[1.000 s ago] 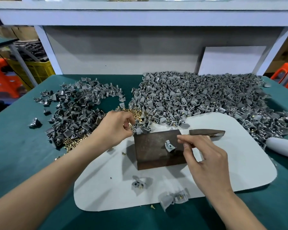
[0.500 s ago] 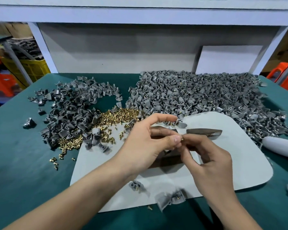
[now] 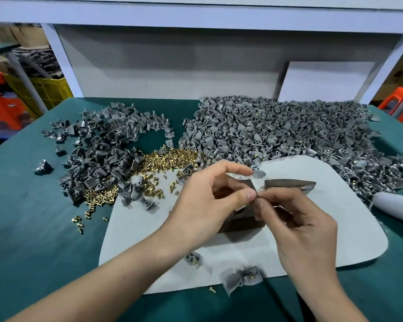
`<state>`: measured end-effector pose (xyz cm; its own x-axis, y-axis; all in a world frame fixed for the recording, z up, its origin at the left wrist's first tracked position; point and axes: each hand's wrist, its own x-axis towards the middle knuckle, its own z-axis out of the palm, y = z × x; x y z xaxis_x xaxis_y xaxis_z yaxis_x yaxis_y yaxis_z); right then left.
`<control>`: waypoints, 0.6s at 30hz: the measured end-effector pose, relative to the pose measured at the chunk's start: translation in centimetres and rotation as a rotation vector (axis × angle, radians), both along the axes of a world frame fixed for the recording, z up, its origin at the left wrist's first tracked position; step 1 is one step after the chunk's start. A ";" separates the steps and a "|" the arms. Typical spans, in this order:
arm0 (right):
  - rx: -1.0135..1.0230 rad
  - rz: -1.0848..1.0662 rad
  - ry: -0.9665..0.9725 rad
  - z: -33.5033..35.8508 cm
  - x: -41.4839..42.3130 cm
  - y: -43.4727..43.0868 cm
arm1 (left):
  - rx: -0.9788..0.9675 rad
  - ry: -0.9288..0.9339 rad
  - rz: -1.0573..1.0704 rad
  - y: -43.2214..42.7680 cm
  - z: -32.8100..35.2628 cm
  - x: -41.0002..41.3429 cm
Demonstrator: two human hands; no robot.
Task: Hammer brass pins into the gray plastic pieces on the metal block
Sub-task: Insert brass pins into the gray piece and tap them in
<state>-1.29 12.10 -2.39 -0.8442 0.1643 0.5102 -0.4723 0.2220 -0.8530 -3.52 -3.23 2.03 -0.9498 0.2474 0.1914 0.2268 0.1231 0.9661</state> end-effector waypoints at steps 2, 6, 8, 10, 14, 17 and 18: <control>0.045 -0.028 -0.040 -0.2 -0.3 0.1 | -0.171 0.201 0.110 -0.6 -0.3 -0.2; 0.311 -0.094 -0.060 -0.5 -0.8 0.5 | -0.510 0.185 0.117 -1.9 -1.9 -0.5; 0.471 -0.101 -0.035 -0.5 -0.9 0.4 | -0.587 0.118 0.076 -2.0 -2.9 -0.4; 0.579 -0.110 -0.015 -0.6 -1.0 0.1 | -0.628 0.164 0.080 -1.7 -3.6 -0.3; 0.613 -0.135 -0.044 -0.6 -1.0 -0.2 | -0.622 0.253 0.101 -1.4 -4.0 -0.3; 0.648 -0.121 -0.055 -0.6 -1.0 -0.2 | -0.623 0.279 0.067 -1.3 -3.9 -0.6; 0.659 -0.119 -0.060 -0.6 -1.0 -0.2 | -0.626 0.285 0.047 -1.3 -3.7 -0.8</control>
